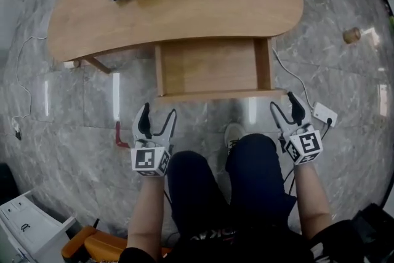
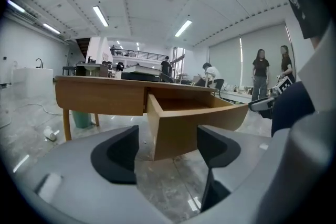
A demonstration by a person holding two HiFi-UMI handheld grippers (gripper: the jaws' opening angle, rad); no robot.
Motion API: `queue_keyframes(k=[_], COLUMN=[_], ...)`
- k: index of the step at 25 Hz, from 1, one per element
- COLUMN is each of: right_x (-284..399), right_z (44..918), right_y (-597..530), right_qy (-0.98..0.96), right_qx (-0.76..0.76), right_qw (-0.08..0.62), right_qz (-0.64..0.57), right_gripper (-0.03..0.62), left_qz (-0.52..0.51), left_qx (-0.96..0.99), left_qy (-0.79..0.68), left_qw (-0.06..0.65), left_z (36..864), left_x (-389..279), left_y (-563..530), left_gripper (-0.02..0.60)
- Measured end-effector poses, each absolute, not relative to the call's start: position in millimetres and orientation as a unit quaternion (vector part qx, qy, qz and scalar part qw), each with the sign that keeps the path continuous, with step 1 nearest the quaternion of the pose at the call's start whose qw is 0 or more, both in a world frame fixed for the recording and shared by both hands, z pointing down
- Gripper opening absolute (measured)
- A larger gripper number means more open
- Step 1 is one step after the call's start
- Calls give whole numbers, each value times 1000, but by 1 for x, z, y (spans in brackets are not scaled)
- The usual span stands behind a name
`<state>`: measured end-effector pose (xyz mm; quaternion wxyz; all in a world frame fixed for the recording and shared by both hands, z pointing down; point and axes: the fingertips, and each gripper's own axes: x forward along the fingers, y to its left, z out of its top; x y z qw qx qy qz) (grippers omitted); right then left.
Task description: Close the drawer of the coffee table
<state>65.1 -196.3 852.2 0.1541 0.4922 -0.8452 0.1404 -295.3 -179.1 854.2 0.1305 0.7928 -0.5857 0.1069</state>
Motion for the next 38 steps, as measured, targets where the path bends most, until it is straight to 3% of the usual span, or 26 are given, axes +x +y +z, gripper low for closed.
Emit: queue_keyframes(k=[12, 15, 20, 29, 38], right_x=[61, 61, 63, 67, 62], right_z=[890, 891, 889, 864, 861], right_y=[-215, -214, -212, -215, -239], right_qy=[-851, -852, -847, -843, -838], right_qx=[495, 493, 501, 516, 521], right_qw=[137, 137, 132, 92, 102], right_qz=[108, 110, 117, 121, 125], right_gripper=[289, 291, 291, 289, 287], left_qz=[88, 85, 94, 64, 65], left_qx=[817, 824, 829, 827, 824], left_qy=[-564, -555, -547, -555, -559], left_qw=[85, 80, 69, 63, 71], left_z=[888, 886, 880, 854, 853], left_x=[-299, -293, -282, -280, -285], left_y=[-201, -201, -196, -199, -223], left_gripper=[367, 347, 252, 247, 247])
